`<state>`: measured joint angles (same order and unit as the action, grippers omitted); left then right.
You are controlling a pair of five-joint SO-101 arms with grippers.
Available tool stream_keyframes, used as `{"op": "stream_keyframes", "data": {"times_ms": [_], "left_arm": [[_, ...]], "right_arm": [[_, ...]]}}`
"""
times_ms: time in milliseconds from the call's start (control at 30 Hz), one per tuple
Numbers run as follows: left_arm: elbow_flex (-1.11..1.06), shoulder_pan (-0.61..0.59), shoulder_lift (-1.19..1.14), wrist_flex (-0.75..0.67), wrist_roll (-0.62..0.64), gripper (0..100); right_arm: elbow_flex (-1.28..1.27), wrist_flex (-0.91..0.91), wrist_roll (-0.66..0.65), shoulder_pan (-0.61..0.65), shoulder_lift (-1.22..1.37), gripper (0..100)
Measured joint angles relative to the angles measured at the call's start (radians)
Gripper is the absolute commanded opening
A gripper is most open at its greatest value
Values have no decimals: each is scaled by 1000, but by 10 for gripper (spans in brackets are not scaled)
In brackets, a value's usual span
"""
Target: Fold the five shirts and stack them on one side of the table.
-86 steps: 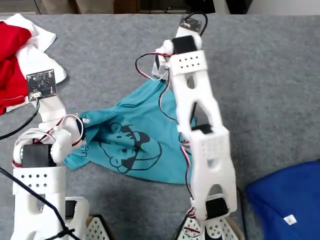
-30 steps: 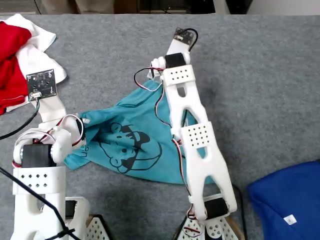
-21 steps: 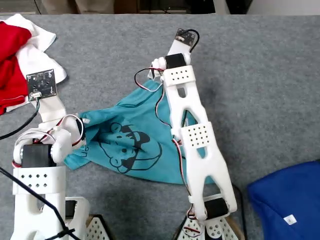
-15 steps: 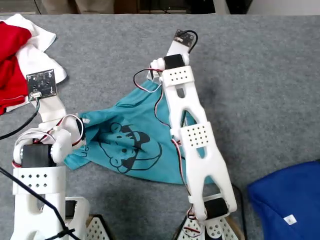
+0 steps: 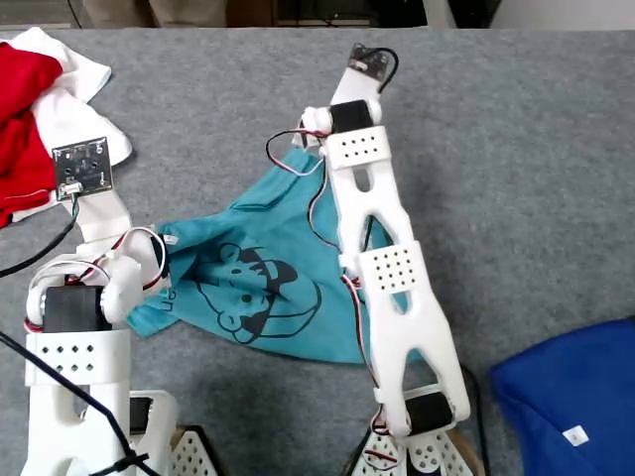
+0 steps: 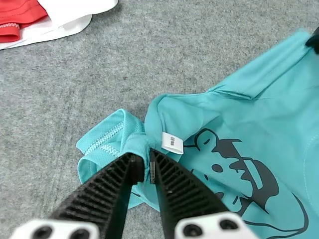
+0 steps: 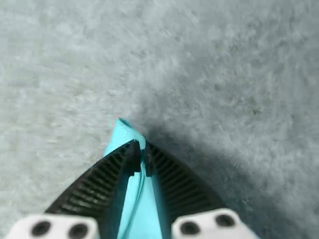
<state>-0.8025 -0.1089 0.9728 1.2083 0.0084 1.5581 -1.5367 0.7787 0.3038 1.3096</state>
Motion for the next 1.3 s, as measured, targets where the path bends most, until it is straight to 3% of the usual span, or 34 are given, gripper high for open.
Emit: {"op": "stream_keyframes", "data": {"times_ms": [267, 500, 1300], "left_arm": [[0, 0, 0, 0, 0, 19], [0, 0, 0, 0, 0, 19], [0, 0, 0, 0, 0, 19]], "right_arm": [[26, 0, -107, -38, 0, 112], [26, 0, -114, -38, 0, 194], [26, 143, -114, -37, 95, 185]]}}
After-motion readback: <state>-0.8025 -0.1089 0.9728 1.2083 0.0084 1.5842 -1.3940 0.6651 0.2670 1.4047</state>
